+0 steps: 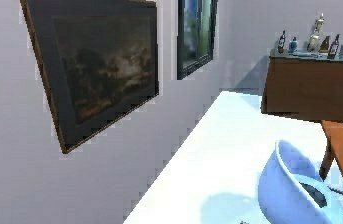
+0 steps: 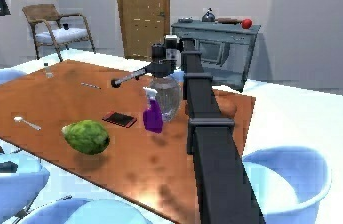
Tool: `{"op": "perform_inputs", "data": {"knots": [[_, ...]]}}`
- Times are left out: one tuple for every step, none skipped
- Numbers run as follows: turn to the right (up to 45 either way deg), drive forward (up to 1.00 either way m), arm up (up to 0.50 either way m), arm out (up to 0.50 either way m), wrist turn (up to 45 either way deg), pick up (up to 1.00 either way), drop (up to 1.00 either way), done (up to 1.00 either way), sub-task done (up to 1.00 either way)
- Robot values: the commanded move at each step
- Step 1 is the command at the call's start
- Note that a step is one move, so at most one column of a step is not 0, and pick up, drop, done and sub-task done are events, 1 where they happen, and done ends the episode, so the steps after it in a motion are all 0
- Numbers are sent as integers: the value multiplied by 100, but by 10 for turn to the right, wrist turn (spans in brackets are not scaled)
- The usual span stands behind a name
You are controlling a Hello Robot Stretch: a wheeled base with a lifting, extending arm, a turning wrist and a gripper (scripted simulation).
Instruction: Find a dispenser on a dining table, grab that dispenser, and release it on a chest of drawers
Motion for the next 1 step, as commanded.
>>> {"op": "perform_inputs", "data": {"knots": [[0,0,0,0,390,0,0,0,0]]}}
